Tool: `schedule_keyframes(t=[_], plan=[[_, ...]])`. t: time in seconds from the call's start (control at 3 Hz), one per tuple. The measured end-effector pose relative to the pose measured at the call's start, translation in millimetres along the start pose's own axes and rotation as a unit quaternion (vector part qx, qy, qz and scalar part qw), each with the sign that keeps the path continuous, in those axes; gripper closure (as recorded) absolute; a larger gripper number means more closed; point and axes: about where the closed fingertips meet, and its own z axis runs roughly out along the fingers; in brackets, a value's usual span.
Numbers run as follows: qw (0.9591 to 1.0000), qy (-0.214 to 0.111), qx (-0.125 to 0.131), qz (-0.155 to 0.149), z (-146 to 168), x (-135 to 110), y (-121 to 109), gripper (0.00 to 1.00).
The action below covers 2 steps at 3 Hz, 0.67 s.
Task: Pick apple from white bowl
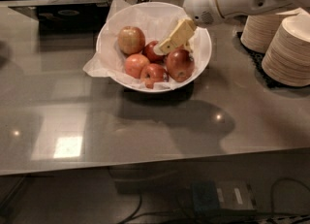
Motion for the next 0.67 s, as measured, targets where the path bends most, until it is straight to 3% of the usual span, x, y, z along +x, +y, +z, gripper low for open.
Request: schedule_keyframes(t=[0.67], plan=[[0.9993,0.009,-0.038,-0.003,28,-14,7,0.09]])
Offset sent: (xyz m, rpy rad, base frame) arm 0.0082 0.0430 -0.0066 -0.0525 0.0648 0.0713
